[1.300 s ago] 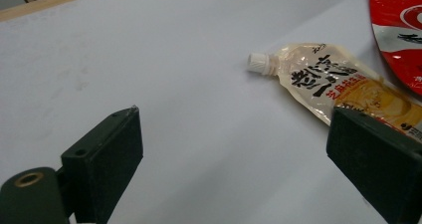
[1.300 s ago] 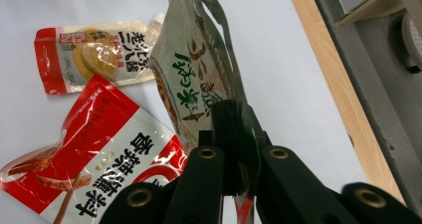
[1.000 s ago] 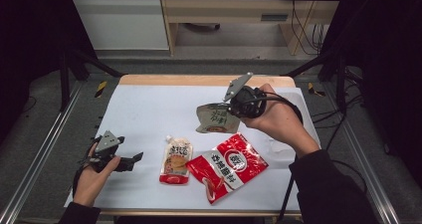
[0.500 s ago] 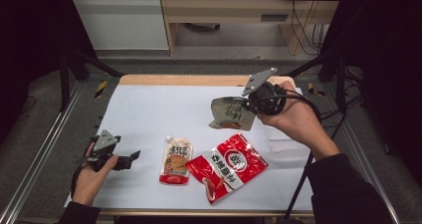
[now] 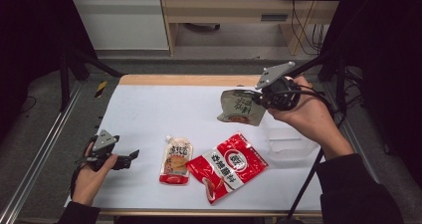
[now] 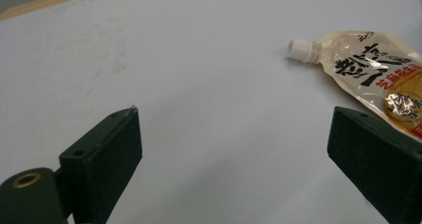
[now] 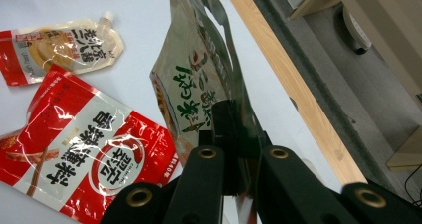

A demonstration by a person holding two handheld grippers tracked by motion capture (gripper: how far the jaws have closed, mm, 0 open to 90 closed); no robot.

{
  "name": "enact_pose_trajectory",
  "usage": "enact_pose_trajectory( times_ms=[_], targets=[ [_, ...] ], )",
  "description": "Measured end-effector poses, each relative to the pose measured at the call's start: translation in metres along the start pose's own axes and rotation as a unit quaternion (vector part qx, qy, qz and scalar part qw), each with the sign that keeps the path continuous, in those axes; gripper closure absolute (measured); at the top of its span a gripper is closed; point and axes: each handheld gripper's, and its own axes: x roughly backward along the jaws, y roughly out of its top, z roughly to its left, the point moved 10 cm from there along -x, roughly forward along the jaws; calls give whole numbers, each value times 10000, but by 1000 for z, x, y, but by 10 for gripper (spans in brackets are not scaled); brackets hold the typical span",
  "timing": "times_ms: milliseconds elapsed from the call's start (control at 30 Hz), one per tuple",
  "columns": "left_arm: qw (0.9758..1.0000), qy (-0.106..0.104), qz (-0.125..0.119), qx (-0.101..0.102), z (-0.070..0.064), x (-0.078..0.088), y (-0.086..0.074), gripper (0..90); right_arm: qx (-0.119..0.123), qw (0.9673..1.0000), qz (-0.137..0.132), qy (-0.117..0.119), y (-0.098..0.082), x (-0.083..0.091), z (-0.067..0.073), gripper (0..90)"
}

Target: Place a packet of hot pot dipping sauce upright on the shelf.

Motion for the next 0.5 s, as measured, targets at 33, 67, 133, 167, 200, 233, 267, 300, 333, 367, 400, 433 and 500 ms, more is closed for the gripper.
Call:
enact_pose_trajectory(
  times_ms=[33, 67, 133, 167, 200, 233, 267, 300, 333, 367, 400, 433, 500],
  targets=[
    [10000, -4, -1, -1, 0, 0, 0, 68, -18, 10000, -8, -16, -1, 2, -1, 900],
    [10000, -5, 1, -1, 0, 0, 0, 68, -53, 10000, -12, -35, -4, 6, -3, 900],
    [10000, 0, 9, -3, 0, 0, 0, 68, -63, 10000, -15, -47, -5, 7, -4, 900],
    [10000, 1, 11, -3, 0, 0, 0, 68, -59, 10000, -4, -62, -7, 9, -5, 900],
    [10000, 1, 13, -4, 0, 0, 0, 68, -65, 9999, 14, -80, -8, 11, -6, 900],
    [10000, 6, 6, -4, 0, 0, 0, 68, -74, 9999, 30, -111, -12, 15, -8, 900],
    [10000, 10, 1, -6, 0, 0, 0, 68, -74, 9999, 30, -111, -12, 15, -8, 900],
    [10000, 14, 1, -4, 0, 0, 0, 68, -117, 9998, 43, -167, -16, 18, -11, 900],
    [10000, 20, 8, -4, 0, 0, 0, 68, -117, 9998, 43, -167, -16, 18, -11, 900],
    [10000, 25, 8, -7, 1, 0, -1, 67, -143, 9997, 50, -167, -18, 20, -12, 900],
    [10000, 24, 10, -8, 1, 0, -1, 68, -155, 9997, 61, -182, -22, 22, -14, 900],
    [10000, 24, 14, -7, 0, 0, -1, 68, -162, 9997, 77, -187, -24, 23, -15, 900],
    [10000, 18, 21, -15, 0, 0, -1, 68, -219, 9995, 124, -203, -34, 26, -17, 900]
  ],
)
